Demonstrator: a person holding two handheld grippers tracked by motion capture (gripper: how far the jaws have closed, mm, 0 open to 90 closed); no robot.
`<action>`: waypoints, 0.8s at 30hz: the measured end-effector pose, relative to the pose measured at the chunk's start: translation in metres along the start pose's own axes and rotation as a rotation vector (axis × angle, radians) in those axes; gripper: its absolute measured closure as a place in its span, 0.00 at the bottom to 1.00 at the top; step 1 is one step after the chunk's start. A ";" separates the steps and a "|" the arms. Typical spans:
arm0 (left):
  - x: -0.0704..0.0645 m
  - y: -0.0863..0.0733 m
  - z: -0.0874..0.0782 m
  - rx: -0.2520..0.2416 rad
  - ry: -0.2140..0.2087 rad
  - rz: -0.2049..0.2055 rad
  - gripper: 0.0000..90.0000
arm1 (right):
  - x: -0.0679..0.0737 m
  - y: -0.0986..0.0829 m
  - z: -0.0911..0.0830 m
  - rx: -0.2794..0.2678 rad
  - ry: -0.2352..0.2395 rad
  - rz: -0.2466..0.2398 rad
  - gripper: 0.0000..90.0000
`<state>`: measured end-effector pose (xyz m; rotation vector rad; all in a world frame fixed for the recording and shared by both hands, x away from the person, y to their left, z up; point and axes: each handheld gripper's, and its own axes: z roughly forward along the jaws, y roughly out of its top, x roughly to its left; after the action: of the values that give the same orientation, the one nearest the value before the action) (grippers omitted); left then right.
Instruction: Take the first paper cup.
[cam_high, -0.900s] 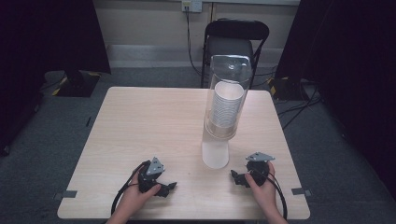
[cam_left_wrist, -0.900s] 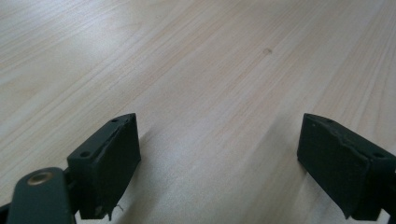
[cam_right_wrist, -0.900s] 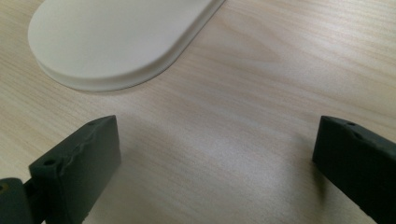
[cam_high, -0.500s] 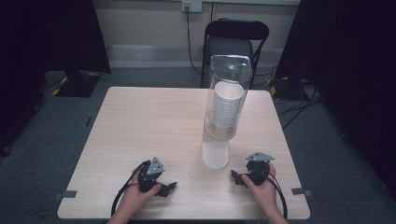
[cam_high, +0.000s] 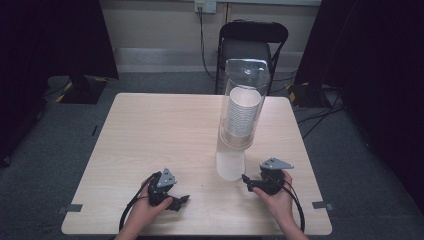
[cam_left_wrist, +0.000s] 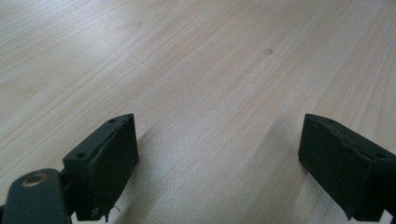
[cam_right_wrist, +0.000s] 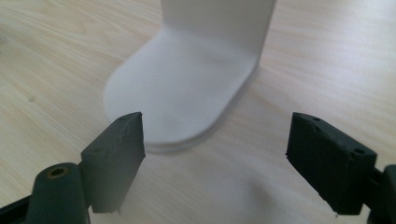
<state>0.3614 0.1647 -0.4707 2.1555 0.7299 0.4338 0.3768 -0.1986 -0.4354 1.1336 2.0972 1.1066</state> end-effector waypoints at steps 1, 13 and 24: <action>0.000 0.000 0.000 0.002 0.000 0.003 0.13 | 0.002 0.003 0.000 -0.007 0.003 -0.008 0.22; 0.000 0.000 0.000 0.000 0.001 0.001 0.13 | 0.014 0.035 -0.001 -0.071 0.028 -0.040 0.21; 0.000 0.000 0.000 0.001 0.001 0.002 0.13 | 0.015 0.062 0.000 -0.163 0.069 -0.022 0.20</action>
<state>0.3614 0.1648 -0.4707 2.1573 0.7293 0.4356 0.3963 -0.1656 -0.3843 1.0059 2.0241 1.2965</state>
